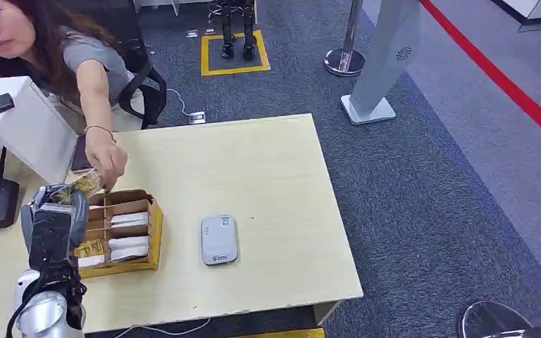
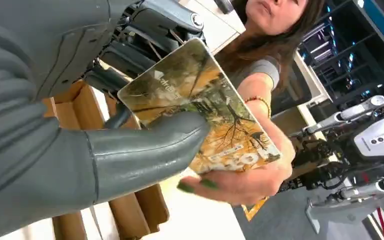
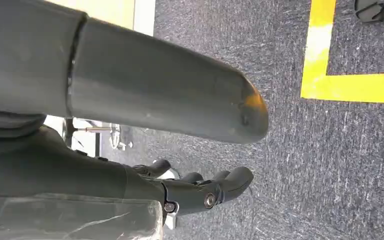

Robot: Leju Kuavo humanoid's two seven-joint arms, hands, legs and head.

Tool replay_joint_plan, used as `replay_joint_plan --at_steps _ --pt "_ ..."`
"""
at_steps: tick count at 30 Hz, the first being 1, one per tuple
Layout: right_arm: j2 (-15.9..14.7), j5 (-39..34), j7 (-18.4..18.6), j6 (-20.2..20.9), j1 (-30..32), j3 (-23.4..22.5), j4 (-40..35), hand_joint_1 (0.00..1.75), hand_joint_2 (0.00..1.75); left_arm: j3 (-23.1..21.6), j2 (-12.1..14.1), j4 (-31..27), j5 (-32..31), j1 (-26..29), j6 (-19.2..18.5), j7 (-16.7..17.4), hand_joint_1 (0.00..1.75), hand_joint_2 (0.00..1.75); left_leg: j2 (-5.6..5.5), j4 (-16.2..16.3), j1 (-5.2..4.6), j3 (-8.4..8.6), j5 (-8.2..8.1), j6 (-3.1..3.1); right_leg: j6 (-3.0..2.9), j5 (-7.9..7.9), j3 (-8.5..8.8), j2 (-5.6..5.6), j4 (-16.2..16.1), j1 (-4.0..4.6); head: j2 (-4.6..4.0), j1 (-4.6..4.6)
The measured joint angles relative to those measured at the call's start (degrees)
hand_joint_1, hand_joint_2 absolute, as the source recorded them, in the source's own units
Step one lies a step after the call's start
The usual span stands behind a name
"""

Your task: Pass the card to the sensor for recognition and then transmit it.

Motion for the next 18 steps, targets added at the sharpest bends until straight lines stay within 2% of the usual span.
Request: replay_joint_plan --at_steps 18 --pt "0.0 0.1 -0.4 0.0 0.0 0.0 0.0 0.00 0.00 0.1 0.0 0.1 -0.1 0.0 0.0 0.0 1.75 1.75 0.00 0.0 0.00 0.00 0.00 0.00 0.00 0.00 0.00 0.00 0.0 0.00 0.00 0.00"
